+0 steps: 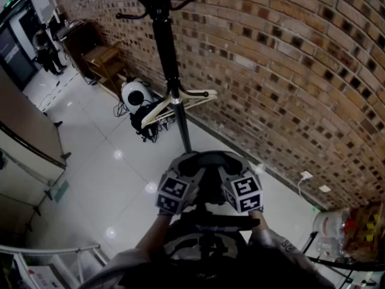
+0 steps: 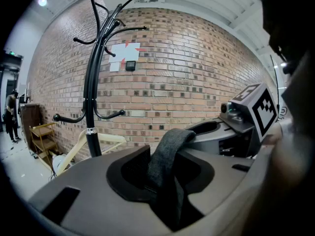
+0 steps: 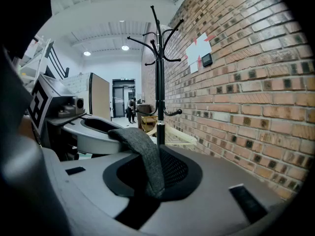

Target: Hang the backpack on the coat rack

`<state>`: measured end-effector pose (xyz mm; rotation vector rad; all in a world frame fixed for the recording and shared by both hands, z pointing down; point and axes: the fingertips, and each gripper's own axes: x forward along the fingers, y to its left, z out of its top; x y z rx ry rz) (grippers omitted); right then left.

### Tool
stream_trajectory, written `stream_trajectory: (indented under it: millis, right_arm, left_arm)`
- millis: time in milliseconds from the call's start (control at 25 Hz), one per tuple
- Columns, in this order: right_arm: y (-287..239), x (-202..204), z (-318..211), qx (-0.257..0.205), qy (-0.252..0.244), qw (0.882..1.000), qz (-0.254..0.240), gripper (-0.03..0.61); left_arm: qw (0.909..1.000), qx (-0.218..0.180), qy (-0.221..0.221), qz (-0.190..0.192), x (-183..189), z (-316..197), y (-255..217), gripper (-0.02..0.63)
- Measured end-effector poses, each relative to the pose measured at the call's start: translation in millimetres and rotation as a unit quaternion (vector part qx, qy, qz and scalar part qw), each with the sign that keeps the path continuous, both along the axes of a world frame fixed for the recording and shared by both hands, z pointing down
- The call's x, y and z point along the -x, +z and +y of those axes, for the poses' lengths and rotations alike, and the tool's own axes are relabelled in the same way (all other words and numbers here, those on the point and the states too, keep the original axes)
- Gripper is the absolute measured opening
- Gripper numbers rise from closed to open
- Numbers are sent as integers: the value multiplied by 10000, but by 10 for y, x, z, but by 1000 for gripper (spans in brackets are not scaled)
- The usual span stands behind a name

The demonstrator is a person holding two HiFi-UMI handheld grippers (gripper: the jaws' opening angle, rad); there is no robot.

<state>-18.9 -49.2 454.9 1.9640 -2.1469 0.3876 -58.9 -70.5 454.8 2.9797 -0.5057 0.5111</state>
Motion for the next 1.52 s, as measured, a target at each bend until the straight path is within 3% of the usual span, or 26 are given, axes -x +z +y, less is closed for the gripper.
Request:
stream_trajectory:
  millis: [480,800,1040,1200,1520]
  right_arm:
    - [-302,-459,-847,-270,164,9988,367,80]
    - [-412,-637,-1234,-281,34,9988,391,80]
    - [-392,-800,-1506,-201,-558,9973,422,80]
    - [-351,-981,-1684,-127,-1035,9934,470,80]
    - [-369,-1058,-2070,-216,-2357,9688,731,80]
  left_arm:
    - [9987,-371,288,208,-470,-834,-306,135]
    - [9994,-254,3,242,-619,-1202,-442,135]
    - [9975,-319,-514,354,-790,-1437,-450,135]
    - [9949,-413,-888,233,-960,-1567,-426,135]
    - [9788,-200,-2007,354,-1054,-1809,-356,135]
